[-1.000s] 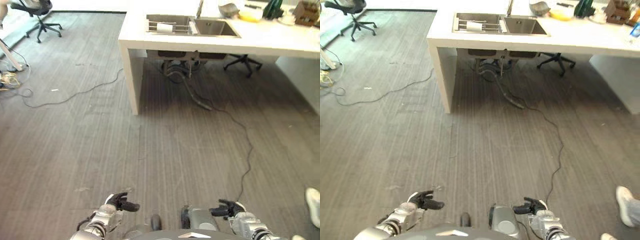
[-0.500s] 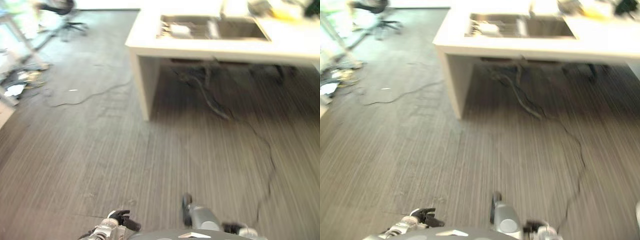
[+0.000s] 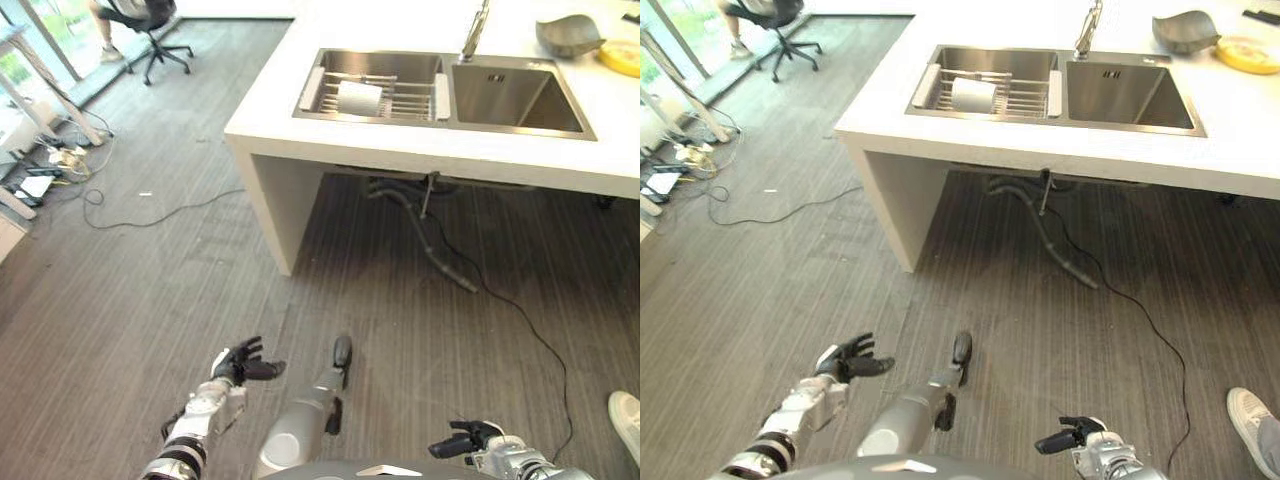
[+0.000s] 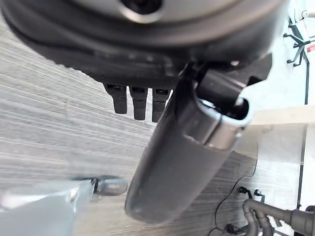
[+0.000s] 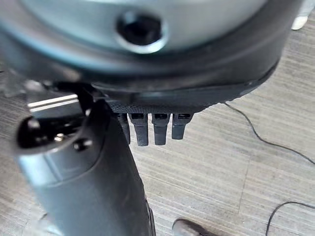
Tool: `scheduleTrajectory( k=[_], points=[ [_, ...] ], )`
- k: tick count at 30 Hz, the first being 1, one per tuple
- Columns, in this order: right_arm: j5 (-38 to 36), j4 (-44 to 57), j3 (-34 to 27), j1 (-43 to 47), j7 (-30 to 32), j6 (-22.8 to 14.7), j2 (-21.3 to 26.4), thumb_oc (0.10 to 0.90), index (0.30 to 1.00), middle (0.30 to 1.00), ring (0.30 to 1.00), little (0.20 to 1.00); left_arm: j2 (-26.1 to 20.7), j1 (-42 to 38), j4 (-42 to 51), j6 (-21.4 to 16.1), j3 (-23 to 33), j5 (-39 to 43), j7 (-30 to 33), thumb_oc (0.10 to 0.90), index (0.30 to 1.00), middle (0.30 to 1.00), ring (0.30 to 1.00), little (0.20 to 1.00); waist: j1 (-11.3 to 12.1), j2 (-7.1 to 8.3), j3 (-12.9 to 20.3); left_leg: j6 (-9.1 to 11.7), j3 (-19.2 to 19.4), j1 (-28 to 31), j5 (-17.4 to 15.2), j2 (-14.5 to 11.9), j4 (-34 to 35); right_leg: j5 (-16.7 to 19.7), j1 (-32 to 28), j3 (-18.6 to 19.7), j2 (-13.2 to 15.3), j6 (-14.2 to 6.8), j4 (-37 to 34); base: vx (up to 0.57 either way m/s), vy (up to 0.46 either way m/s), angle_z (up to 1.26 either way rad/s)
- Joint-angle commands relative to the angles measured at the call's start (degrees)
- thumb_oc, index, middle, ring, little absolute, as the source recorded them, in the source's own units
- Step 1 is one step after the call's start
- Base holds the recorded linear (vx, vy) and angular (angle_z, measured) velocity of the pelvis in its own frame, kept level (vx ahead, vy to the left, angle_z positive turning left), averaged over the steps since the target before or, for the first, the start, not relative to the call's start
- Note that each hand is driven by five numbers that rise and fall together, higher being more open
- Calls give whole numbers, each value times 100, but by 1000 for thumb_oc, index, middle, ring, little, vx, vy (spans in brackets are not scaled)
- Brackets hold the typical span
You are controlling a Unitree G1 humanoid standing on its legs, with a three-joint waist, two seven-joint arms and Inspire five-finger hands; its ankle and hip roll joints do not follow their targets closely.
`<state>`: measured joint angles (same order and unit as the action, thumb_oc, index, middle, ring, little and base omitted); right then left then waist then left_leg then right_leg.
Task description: Place the dishes in the dishwasher.
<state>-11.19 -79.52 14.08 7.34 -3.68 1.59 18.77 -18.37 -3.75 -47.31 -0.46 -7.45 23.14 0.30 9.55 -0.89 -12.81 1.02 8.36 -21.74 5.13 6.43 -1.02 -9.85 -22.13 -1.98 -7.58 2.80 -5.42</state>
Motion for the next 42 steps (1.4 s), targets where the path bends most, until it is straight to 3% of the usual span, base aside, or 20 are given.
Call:
scheduleTrajectory(
  k=[1, 2, 3, 4, 6, 8, 9, 10, 11, 13, 14, 15, 16, 17, 18, 19, 21, 25, 30, 42],
  points=[
    [274, 31, -438, -280, -100, 7, 131, 800, 900, 900, 900, 900, -564, -212, 1104, -484, 365, 369, 38, 800, 900, 900, 900, 900, 224, -93, 245, -42, 29, 461, 442, -135, -27, -528, 548, -69, 121, -536, 895, 548, 103, -31],
    [320, -74, -598, -379, -156, 37, 83, 800, 900, 900, 900, 900, -776, -7, 1720, -542, 695, 391, 76, 800, 900, 900, 900, 900, 362, 115, 406, -191, -115, 642, 340, -2, -40, -436, 679, -140, 323, -838, 1591, 352, 80, -30],
    [320, -74, -597, -379, -155, 37, 84, 800, 900, 900, 900, 900, -775, -3, 1724, -540, 697, 390, 77, 800, 900, 900, 900, 900, 372, 102, 423, -187, -112, 623, 346, -24, -43, -419, 699, -128, 306, -834, 1586, 516, 104, -41],
    [291, -174, -741, -460, -195, 61, 95, 800, 900, 900, 900, 900, -895, 64, 2015, -548, 765, 333, 42, 800, 900, 900, 900, 900, 388, 213, 469, -291, -148, 795, 244, 26, -3, 12, 897, -263, 527, -1164, 2362, 298, 57, -92],
    [246, -219, -947, -597, -297, 90, 132, 800, 900, 900, 900, 900, -1059, 187, 2759, -632, 1018, 243, 116, 800, 900, 900, 900, 900, 256, 230, 463, -419, -254, 1126, 65, 62, 69, 953, 1338, -392, 807, -1559, 3699, 415, 108, -53],
    [172, -188, -1138, -697, -341, 113, 171, 800, 900, 900, 900, 900, -1193, 359, 3612, -769, 1281, 76, 194, 800, 900, 900, 900, 900, 103, 31, 410, -530, -470, 1582, -131, 5, 242, 1317, 1807, -510, 924, -1562, 4934, 438, 128, 59],
    [145, -249, -1282, -760, -352, 126, 144, 800, 900, 900, 900, 900, -1207, 461, 4168, -842, 1474, -213, 300, 800, 900, 900, 900, 900, -25, -110, 328, -600, -703, 2090, -269, -37, 468, 986, 2356, -691, 1117, -1427, 5801, 342, 77, 71],
    [145, -250, -1279, -757, -352, 126, 148, 800, 900, 900, 900, 900, -1200, 467, 4181, -834, 1481, -218, 302, 800, 900, 900, 900, 900, -32, -122, 335, -596, -708, 2076, -257, -49, 470, 997, 2372, -700, 1107, -1419, 5803, 418, 13, 103],
    [84, -281, -1399, -849, -384, 157, 96, 800, 900, 900, 900, 900, -1231, 449, 4569, -887, 1636, -452, 431, 800, 900, 900, 900, 900, -123, -189, 253, -546, -848, 2376, -400, -93, 521, 686, 2686, -965, 1633, -1311, 5503, 260, -74, 107],
    [53, -211, -1383, -826, -392, 128, 80, 800, 900, 900, 900, 900, -1282, 280, 4819, -984, 1701, -617, 548, 800, 900, 900, 900, 900, -170, -215, 211, -384, -925, 2494, -528, -174, 509, 285, 2678, -1297, 2053, -1155, 4119, 238, -147, 97],
    [53, -212, -1385, -822, -391, 128, 82, 800, 900, 900, 900, 900, -1278, 279, 4825, -980, 1703, -619, 550, 800, 900, 900, 900, 900, -209, -263, 206, -370, -970, 2500, -512, -226, 515, 342, 2604, -1370, 1995, -1135, 4008, 228, -293, 90],
    [130, -183, -1206, -793, -414, 125, 121, 800, 900, 900, 900, 900, -1465, 5, 4659, -1058, 1611, -854, 622, 800, 900, 900, 900, 900, -267, -152, 183, -196, -1167, 2521, -567, -199, 497, 429, 2530, -902, 1927, -1200, 2335, 150, -207, 84],
    [130, -185, -1208, -786, -414, 124, 119, 800, 900, 900, 900, 900, -1468, -7, 4649, -1064, 1607, -855, 624, 800, 900, 900, 900, 900, -269, -167, 184, -194, -1172, 2509, -555, -217, 494, 485, 2503, -917, 1902, -1196, 2259, 271, -339, 92],
    [97, -292, -1242, -872, -395, 174, 52, 800, 900, 900, 900, 900, -1429, -222, 4939, -1121, 1482, -961, 715, 800, 900, 900, 900, 900, -242, 3, 303, -175, -1210, 2512, -731, -132, 427, 450, 2239, -701, 1888, -1317, 1691, 116, -131, 100],
    [97, -295, -1244, -876, -395, 171, 47, 800, 900, 900, 900, 900, -1431, -221, 4945, -1116, 1477, -966, 718, 800, 900, 900, 900, 900, -236, 5, 307, -176, -1209, 2509, -739, -133, 417, 467, 2221, -704, 1884, -1318, 1654, 190, -221, 112],
    [135, -324, -1264, -890, -462, 218, -8, 800, 900, 900, 900, 900, -1362, -173, 5132, -1156, 1488, -1011, 559, 800, 900, 900, 900, 900, -195, 42, 392, -120, -1144, 2505, -774, -154, 418, 631, 2047, -850, 1923, -1435, 1357, 147, -141, 74],
    [140, -327, -1272, -922, -448, 198, 1, 800, 900, 900, 900, 900, -1323, -61, 5272, -1181, 1538, -1015, 543, 800, 900, 900, 900, 900, -180, 53, 506, -31, -1137, 2521, -776, -215, 413, 750, 1760, -999, 1855, -1425, 822, 183, -198, 40],
    [20, -222, -1285, -854, -396, 163, 106, 800, 900, 900, 900, 900, -1407, -7, 5228, -1190, 1530, -841, 434, 800, 900, 900, 900, 900, -260, 4, 588, 145, -1065, 2622, -739, -422, 544, 854, 1402, -1093, 1652, -1337, 142, 123, -170, -15],
    [-121, -178, -1238, -897, -386, 151, 132, 800, 900, 900, 900, 900, -1400, -131, 5352, -1227, 1329, -682, 323, 800, 900, 900, 900, 900, -412, -34, 580, 259, -1075, 2740, -764, -565, 581, 775, 1262, -1084, 1516, -1253, 42, 83, -113, -22],
    [-409, -250, -1268, -998, -374, 172, 160, 800, 900, 900, 900, 900, -1634, -886, 5130, -1255, 476, -732, 165, 800, 900, 900, 900, 900, -785, -137, 673, 285, -876, 2938, -841, -718, 602, 719, 1259, -780, 1357, -1183, 42, 53, -26, -15]
  ],
)
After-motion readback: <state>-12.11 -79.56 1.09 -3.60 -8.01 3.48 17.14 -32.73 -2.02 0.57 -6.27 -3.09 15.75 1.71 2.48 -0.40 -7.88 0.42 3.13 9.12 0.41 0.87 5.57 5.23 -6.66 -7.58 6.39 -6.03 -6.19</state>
